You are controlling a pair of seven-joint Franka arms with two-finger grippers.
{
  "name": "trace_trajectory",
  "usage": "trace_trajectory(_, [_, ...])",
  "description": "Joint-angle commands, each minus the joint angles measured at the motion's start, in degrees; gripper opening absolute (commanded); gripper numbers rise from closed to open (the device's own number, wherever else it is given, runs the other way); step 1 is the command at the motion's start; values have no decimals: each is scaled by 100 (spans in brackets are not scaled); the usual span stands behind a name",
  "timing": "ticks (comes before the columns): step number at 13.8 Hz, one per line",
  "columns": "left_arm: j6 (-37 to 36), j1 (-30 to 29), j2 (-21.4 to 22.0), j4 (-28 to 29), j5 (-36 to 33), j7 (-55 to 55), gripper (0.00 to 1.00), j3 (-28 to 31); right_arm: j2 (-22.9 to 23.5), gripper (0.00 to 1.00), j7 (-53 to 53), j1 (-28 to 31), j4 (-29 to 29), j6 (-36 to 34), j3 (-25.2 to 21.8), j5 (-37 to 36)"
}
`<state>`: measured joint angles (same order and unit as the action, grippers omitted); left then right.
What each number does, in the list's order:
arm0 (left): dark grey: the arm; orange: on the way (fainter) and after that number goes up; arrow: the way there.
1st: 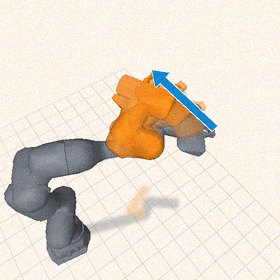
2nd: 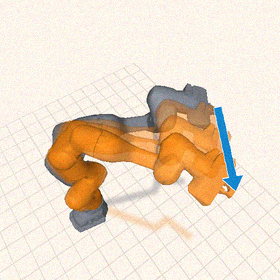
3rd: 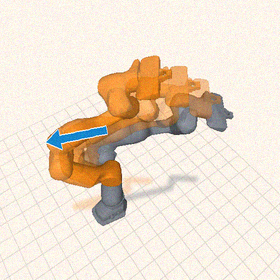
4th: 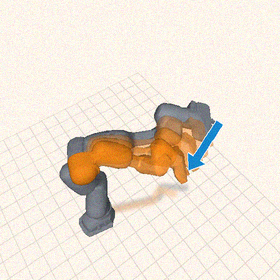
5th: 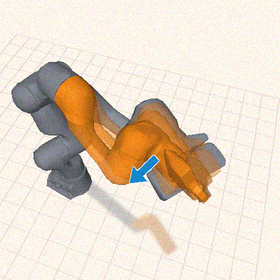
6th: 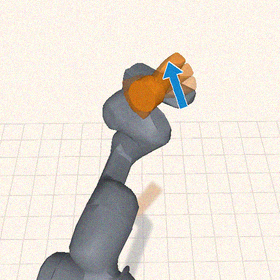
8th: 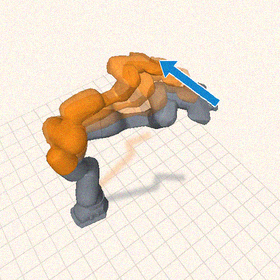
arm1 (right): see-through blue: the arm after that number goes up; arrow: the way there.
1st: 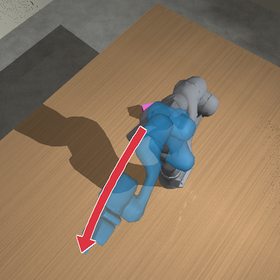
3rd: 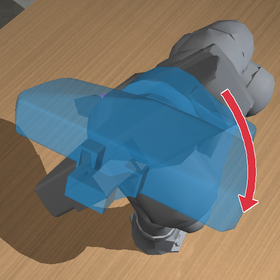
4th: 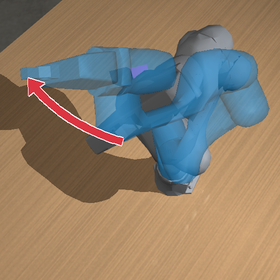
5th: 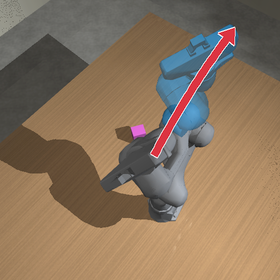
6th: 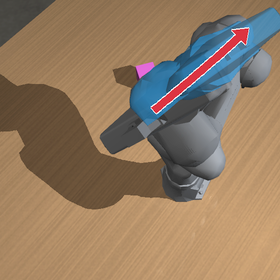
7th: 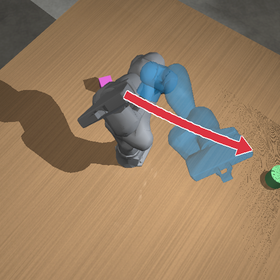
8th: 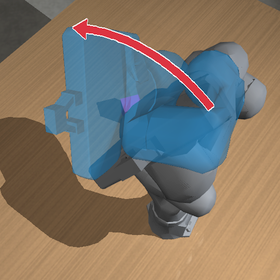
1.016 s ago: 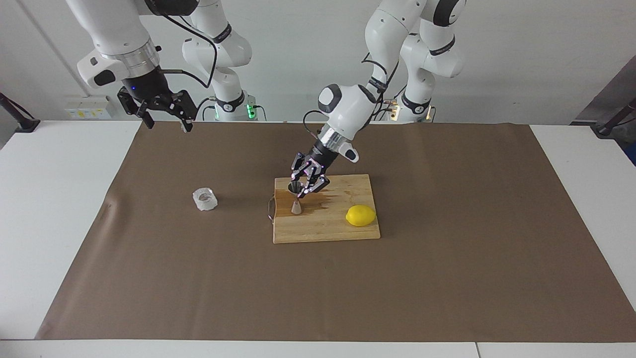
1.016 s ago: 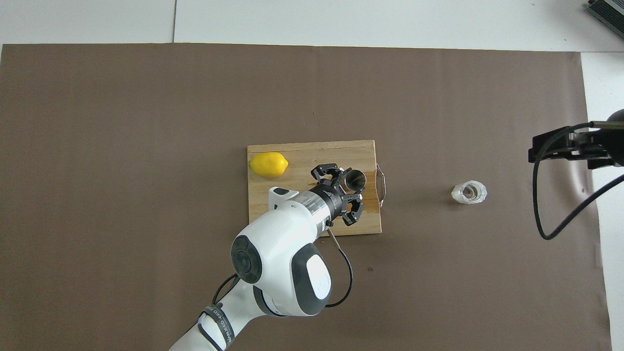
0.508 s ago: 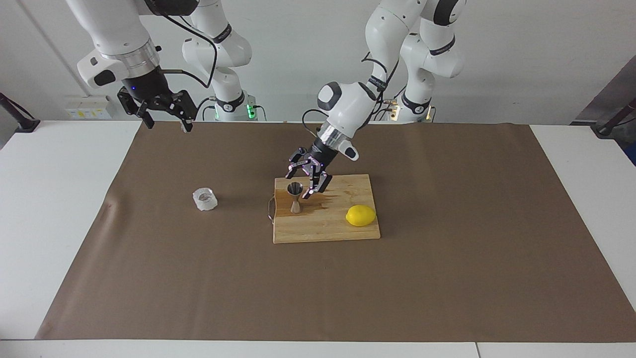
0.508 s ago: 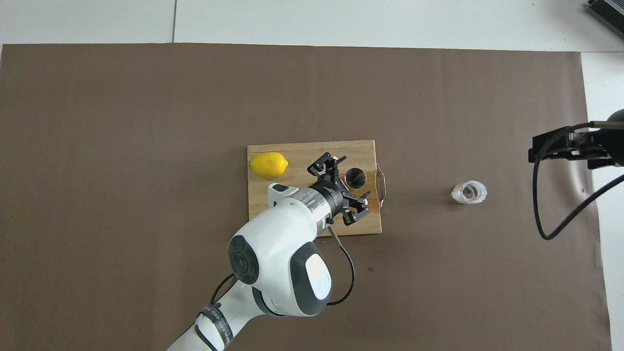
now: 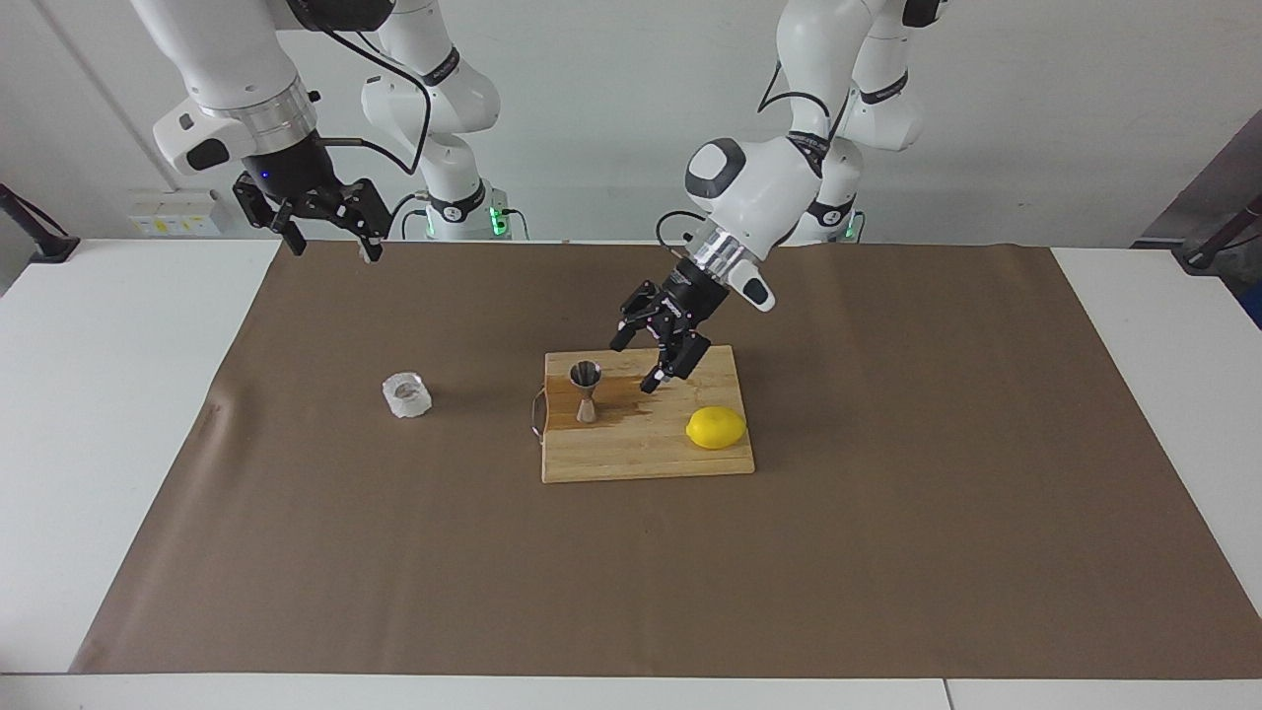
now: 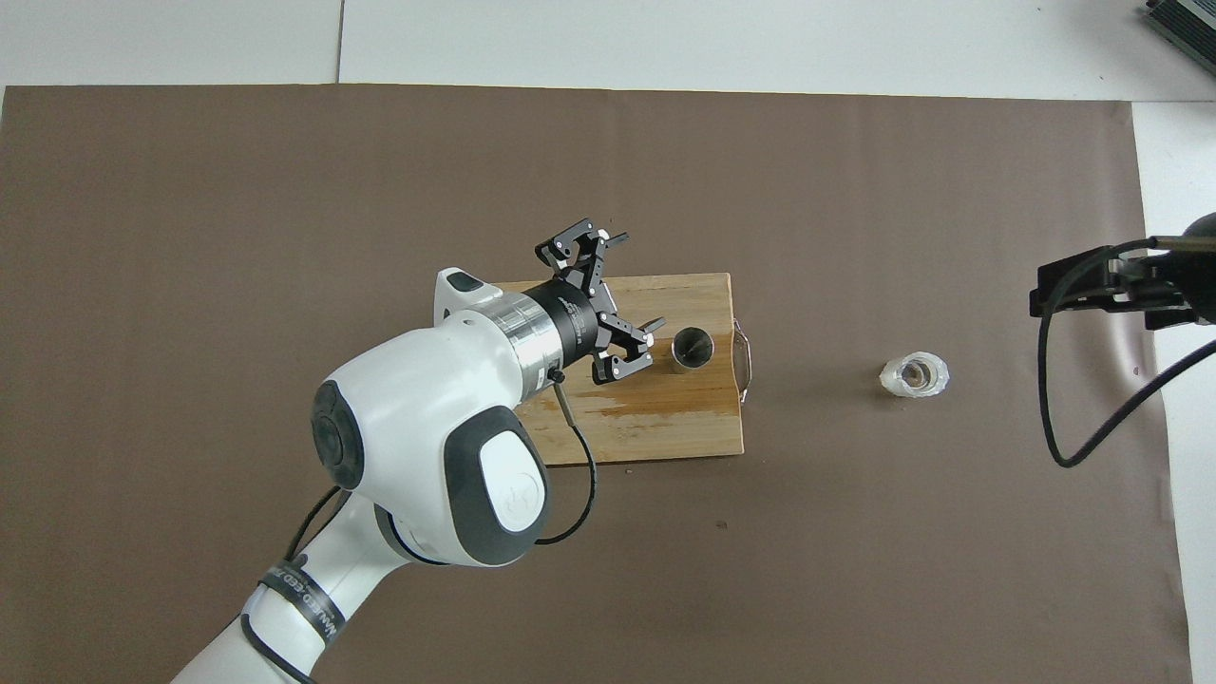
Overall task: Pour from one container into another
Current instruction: 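Lower the metal cup onto the board and open the left gripper, then retract the left gripper while the right gripper reaches the glass cup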
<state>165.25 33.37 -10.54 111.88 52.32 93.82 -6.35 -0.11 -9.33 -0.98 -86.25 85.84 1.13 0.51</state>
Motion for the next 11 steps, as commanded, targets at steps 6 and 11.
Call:
trace_trajectory(6, [-1179,-1139,-97,-519,-3015,-1495,100,-41,-279,100,299,37,-445,135,36,28])
trace_trajectory(11, [-1872,-1657,-53,-528,-3517,-4735,100,-33,-551,100,2325,124,-1050,458,27,28])
